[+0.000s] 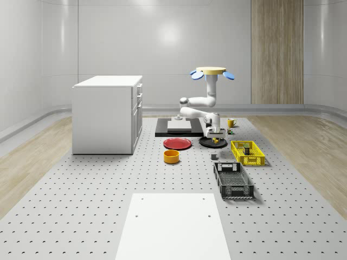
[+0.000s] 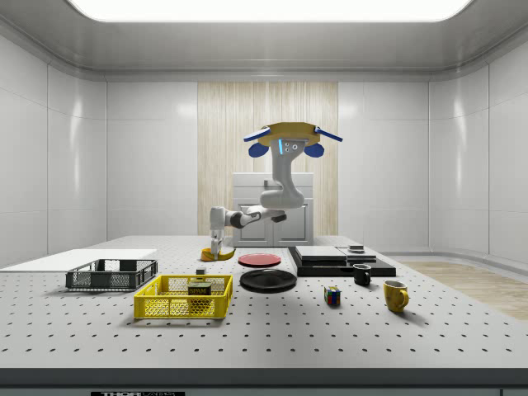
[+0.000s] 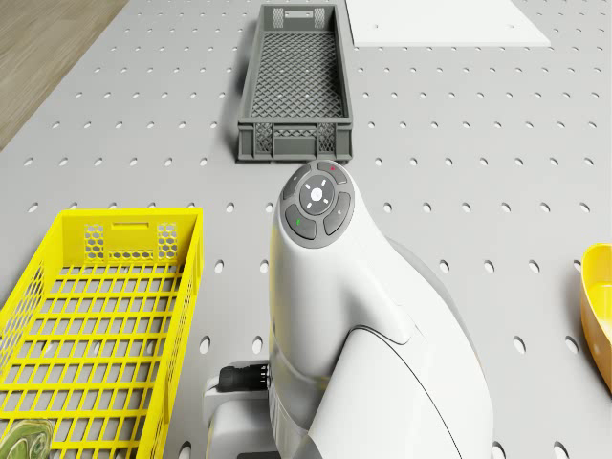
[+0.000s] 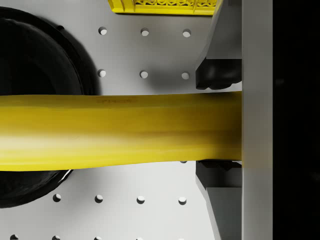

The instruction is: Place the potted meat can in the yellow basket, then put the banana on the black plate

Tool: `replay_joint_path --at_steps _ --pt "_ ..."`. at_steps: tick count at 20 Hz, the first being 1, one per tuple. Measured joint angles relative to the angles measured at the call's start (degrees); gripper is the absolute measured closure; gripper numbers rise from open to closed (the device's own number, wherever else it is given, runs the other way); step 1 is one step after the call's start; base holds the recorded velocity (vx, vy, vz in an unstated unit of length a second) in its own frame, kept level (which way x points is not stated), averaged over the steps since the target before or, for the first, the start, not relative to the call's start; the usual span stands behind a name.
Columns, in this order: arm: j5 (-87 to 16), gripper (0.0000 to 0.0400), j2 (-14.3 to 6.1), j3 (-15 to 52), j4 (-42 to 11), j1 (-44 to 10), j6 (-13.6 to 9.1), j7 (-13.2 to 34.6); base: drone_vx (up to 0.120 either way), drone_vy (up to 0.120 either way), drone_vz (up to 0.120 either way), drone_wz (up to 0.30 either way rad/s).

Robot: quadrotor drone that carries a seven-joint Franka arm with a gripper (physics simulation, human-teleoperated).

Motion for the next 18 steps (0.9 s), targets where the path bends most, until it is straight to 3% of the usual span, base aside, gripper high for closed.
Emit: replay_joint_path --at_steps 12,18 --pt "0.1 0.0207 -0.21 0.0 0.01 -0.08 0.19 0.06 -0.12 0.02 0.0 0.0" --pt "0.14 0.0207 -0.31 0.0 0.02 -0.11 0.28 0.09 -0.12 0.0 -0.1 0.0"
